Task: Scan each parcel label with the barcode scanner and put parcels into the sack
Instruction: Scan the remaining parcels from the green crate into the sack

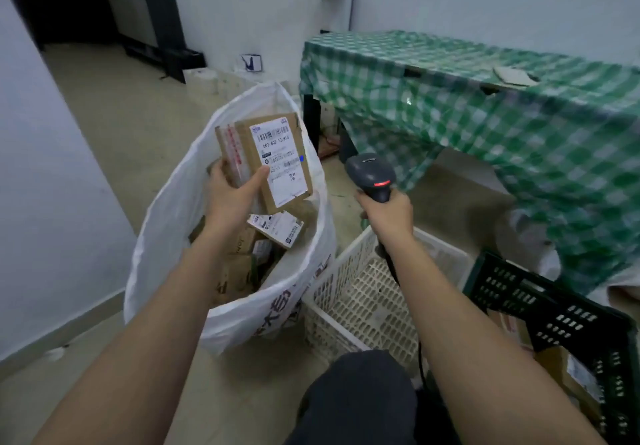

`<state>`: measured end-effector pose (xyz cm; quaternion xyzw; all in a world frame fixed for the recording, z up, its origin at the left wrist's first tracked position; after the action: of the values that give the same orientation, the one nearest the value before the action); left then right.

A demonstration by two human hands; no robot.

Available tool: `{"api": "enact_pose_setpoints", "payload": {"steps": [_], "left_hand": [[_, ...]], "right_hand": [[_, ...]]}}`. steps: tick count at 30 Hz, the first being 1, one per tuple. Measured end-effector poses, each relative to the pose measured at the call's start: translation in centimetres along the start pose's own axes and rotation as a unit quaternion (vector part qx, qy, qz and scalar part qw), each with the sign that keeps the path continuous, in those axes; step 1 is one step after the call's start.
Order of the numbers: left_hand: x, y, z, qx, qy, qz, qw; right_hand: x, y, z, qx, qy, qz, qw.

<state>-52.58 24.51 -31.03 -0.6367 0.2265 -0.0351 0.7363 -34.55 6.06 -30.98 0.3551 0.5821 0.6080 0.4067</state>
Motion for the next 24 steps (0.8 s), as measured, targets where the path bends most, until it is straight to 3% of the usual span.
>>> {"api": "enact_pose_setpoints", "payload": {"steps": [5,9,12,16,24], "left_hand": [[-3.6,3.0,3.9,-0.016,-0.044,0.137,0.99],[-2.1,6.9,6.2,-0.035,0.037,0.209,0.977],[-1.2,9.6,7.3,0.042,0.05,0.33,0.942],[-0.6,10.9,7.7,0.125,0.028,0.391,0.911],[3.3,11.4,9.6,0.136,0.074,0.505,0.849]], "right_hand": [[5.8,-0.8,2.5,0.005,0.042,-0.058,0.997],[9.0,-2.9,4.0,0.025,0.047,-0.085,0.995],[10.6,-4.8,5.4,0.025,0.06,-0.118,0.991],[11.8,-6.4,7.6,-0.007,0.053,-0.169,0.984],[10.7,-8.7,10.9,-0.017,-0.026,-0.231,0.972]]}}
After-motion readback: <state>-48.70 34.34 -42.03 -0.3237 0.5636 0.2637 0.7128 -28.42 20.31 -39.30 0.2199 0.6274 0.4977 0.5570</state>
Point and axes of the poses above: each hand's wrist, its own z-axis towards the middle knuckle, its own x-axis out of the palm, y = z × x, the point moved 3 cm from there along z, towards the middle knuckle, and after that the axes turned 14 degrees about z, right-handed, at the moved point
